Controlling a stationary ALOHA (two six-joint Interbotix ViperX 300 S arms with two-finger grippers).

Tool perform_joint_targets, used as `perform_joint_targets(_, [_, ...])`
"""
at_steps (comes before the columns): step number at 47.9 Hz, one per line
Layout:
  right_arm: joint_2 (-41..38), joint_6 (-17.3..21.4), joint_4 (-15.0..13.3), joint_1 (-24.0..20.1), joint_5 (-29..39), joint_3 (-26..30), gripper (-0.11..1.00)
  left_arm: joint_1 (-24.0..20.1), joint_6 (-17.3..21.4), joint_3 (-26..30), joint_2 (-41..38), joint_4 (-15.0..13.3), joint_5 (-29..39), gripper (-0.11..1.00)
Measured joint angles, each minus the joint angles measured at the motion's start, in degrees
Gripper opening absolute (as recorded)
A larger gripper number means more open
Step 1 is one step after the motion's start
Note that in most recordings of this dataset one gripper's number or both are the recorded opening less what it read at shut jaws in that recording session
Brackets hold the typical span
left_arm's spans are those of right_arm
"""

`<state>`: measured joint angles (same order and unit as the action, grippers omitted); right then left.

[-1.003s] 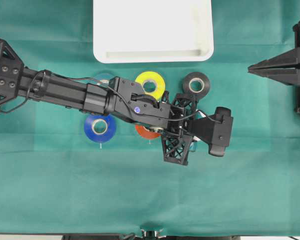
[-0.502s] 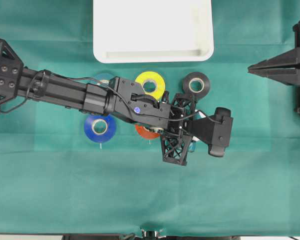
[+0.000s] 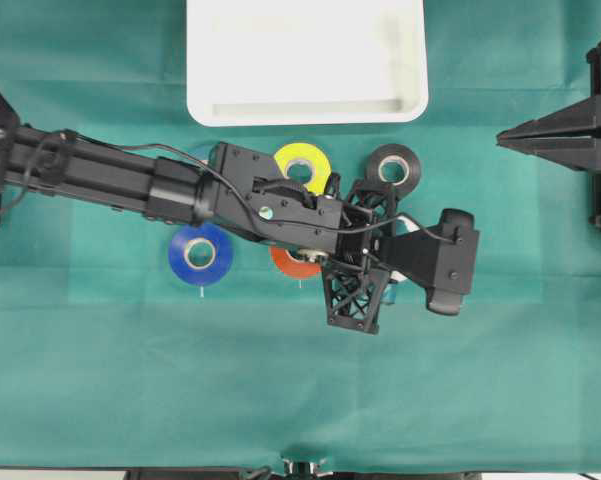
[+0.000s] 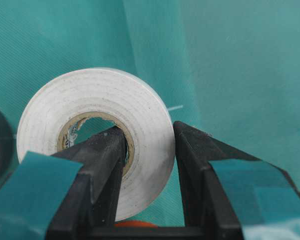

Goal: Place the tape from the fixed location into the white case.
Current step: 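Lift the white tape roll with the left gripper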

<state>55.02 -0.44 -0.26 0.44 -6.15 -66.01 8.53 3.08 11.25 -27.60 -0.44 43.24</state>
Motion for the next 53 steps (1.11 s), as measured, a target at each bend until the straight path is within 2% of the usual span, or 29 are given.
perform_joint_targets(20, [0.0,0.0,0.0,0.0,0.6,0.1,0.00,0.0,0.1,3.5,5.0,0.0,6.9,0.28])
perform_joint_targets(53, [0.0,0.0,0.0,0.0,1.0,0.0,0.00,0.0,0.0,13.9,5.4,0.1,19.5,0.28])
